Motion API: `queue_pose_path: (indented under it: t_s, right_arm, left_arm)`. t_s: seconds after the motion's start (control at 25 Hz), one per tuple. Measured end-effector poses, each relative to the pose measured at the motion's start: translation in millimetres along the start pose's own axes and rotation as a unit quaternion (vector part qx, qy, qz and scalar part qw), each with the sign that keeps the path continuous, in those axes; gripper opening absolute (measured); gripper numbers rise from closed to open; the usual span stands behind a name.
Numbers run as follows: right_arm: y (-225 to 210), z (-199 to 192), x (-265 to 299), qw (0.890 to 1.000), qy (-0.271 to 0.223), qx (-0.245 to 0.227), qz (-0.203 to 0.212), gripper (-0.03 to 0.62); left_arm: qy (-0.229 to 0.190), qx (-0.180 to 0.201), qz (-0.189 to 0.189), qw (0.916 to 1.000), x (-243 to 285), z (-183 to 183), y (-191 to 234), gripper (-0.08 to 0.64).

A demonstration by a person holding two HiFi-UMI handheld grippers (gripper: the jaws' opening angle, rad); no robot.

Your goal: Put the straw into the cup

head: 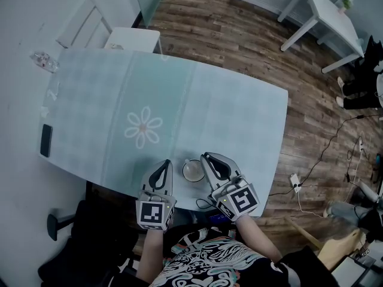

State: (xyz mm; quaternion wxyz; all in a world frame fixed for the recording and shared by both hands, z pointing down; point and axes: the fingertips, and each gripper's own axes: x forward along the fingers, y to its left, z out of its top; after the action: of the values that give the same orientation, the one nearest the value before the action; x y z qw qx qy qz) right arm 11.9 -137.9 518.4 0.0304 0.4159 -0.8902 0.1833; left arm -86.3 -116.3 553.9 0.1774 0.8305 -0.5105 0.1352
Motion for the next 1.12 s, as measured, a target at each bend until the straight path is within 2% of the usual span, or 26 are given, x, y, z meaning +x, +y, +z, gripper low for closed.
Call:
queue_pose_path:
  t_s: [0.4, 0.76, 1.12]
  right_arm:
    - [-1.9, -7.0, 3.9, 1.000, 0.007, 0.004, 0.004, 0.041]
    - [-12.6, -9.6, 7.3, 0.999, 0.006, 0.036, -0.011, 0.041]
    - [-17.0, -11.8, 9.4, 0.999, 0.012, 0.045, -0.023, 0.044]
  left_arm:
    - [0.004, -0.002, 0.002, 1.0000, 0.1, -6.3, 1.9, 0.012]
    - [0.008, -0.004, 0.002, 1.0000, 1.9, -8.9, 3.6, 0.012]
    - [0.011, 0.005, 0.001, 0.9999, 3.5, -10.3, 7.0, 0.012]
